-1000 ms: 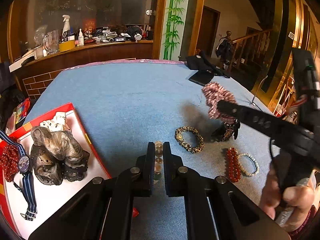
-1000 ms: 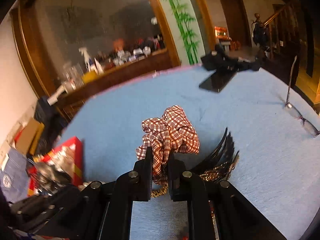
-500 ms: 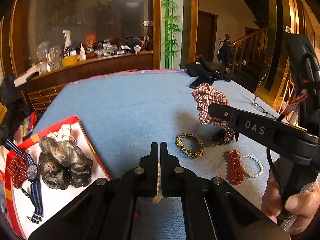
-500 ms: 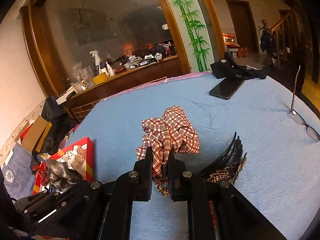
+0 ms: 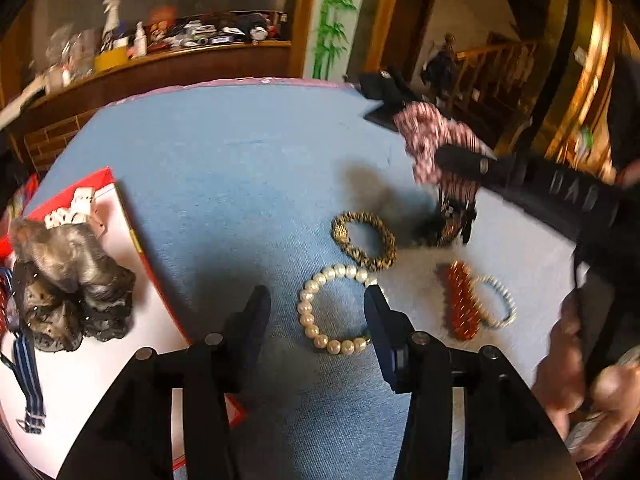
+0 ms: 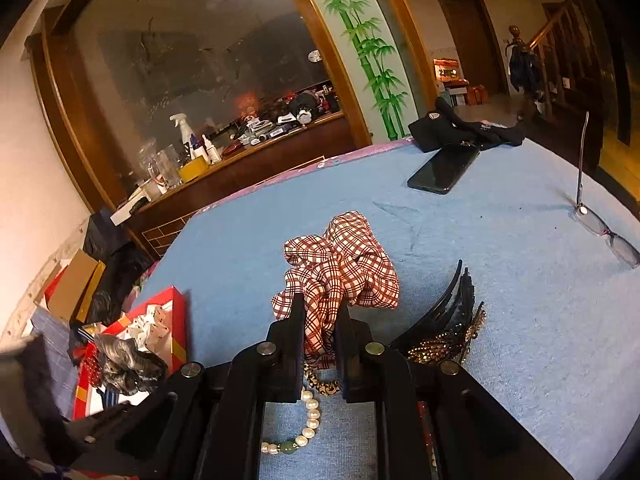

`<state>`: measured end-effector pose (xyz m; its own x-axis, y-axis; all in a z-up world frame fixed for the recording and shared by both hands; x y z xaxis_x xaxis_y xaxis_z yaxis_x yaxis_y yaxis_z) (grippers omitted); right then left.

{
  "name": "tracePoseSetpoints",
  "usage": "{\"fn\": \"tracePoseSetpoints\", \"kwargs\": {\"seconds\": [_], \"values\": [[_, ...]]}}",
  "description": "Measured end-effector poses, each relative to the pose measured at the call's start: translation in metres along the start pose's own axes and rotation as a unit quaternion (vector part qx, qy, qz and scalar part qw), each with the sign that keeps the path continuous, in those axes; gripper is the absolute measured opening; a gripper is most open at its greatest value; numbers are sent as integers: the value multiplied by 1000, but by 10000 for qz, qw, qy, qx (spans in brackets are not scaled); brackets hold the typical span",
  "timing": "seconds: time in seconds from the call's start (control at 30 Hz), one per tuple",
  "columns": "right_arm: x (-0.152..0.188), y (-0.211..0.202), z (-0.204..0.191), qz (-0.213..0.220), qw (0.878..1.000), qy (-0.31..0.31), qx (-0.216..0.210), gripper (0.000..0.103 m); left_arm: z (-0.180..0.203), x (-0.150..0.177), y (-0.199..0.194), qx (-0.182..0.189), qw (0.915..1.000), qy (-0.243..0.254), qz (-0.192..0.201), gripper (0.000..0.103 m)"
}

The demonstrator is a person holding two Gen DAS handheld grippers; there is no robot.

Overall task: Organize jewelry
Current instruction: 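Grasp the pearl bracelet with green bead with the left gripper while the right holds the scrunchie, then carry the pearl bracelet and plaid scrunchie over the red box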

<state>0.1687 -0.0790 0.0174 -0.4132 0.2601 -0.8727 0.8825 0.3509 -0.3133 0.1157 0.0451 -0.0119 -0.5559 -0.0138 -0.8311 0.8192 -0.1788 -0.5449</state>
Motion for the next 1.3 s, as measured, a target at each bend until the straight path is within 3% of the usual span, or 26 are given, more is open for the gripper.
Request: {"fn": "tracePoseSetpoints", "kwargs": {"seconds": [0.1, 0.2, 0.27, 0.33, 0.43, 0.6, 0.63, 0.77, 0.87, 0.97, 1.1, 1.3], "values": [[-2, -2, 1, 18, 10000, 45, -31, 13, 24, 3, -5, 171, 9986, 482, 147, 46], [-4, -4, 2, 58, 10000, 70, -29, 13, 53, 15, -4, 187, 9904, 1346, 242, 46], [-5, -4, 5, 72, 9999, 120, 5, 14, 62, 23, 3, 171, 9862, 1633, 197, 42], [-6, -5, 9, 79, 9997, 240, 22, 14, 65, 32, 16, 149, 9844, 1750, 19, 30], [-12, -9, 18, 176, 9991, 135, 363, 14, 59, 36, 28, 98, 9859, 1663, -169, 20], [-19, -14, 29, 266, 9981, 450, 316, 14, 57, 40, 36, -6, 9852, 1705, -174, 15], [-19, -15, 28, 282, 9981, 435, 325, 14, 57, 40, 37, -47, 9853, 1696, -171, 11], [-21, -18, 26, 354, 9980, 367, 369, 14, 46, 34, 34, -212, 9895, 1422, -170, 10], [-22, -17, 26, 362, 9978, 395, 382, 14, 27, 24, 30, -131, 9959, 886, -136, 10], [-22, -17, 25, 359, 9980, 387, 354, 14, 12, 6, 17, 25, 9993, 353, 135, 10], [-20, -17, 21, 342, 9985, 321, 296, 14, -6, -19, -7, 17, 9978, -33, 664, 11], [-15, -14, 11, 250, 9994, 204, 131, 14, -19, -37, -27, -164, 9936, -264, 1084, 11]]}}
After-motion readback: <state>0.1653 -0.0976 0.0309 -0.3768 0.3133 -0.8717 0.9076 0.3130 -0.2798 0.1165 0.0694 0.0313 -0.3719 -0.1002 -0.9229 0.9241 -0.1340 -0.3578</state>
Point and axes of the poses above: each gripper's, at about its wrist camera, not at the fingertips, and y roughly the way its jaws point, z to its right, x to its underside, the point moved 7 cm from there along y, roughly the way its jaws point, and after that the axes turned 15 degrees about z, right-handed, at the moved point
